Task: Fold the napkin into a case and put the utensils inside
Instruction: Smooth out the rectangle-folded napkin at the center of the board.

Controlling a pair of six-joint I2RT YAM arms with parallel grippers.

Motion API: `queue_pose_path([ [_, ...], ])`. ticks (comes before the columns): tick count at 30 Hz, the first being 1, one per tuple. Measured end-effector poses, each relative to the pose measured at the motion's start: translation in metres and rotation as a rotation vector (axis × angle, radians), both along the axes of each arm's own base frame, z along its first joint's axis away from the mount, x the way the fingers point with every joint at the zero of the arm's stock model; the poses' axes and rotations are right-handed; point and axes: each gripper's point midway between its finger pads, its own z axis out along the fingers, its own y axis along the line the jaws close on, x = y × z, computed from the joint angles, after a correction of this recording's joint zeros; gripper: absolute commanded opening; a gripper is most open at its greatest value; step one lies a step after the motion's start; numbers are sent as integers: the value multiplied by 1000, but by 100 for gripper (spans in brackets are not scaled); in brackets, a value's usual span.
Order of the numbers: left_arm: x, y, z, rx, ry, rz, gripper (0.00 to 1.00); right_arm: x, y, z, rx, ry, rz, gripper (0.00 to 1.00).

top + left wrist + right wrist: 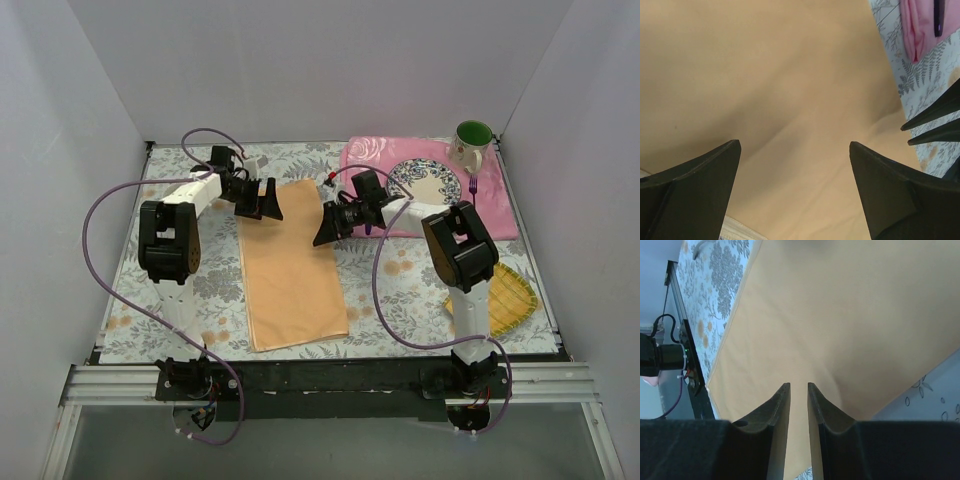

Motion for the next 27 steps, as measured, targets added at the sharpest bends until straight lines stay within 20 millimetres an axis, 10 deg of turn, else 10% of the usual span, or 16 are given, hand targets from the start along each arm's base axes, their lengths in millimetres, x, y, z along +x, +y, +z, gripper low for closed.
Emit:
queue_pose_path([
  [7,-18,5,-15,24,47,-17,89,-44,-14,-40,-61,116,19,24],
  [18,-45,7,-5,20,57,-35,88,-114,-25,-40,-84,158,100,25],
  [27,-48,2,34,-39,-15,-39,87,-97,-10,15,-21,33,142,36],
])
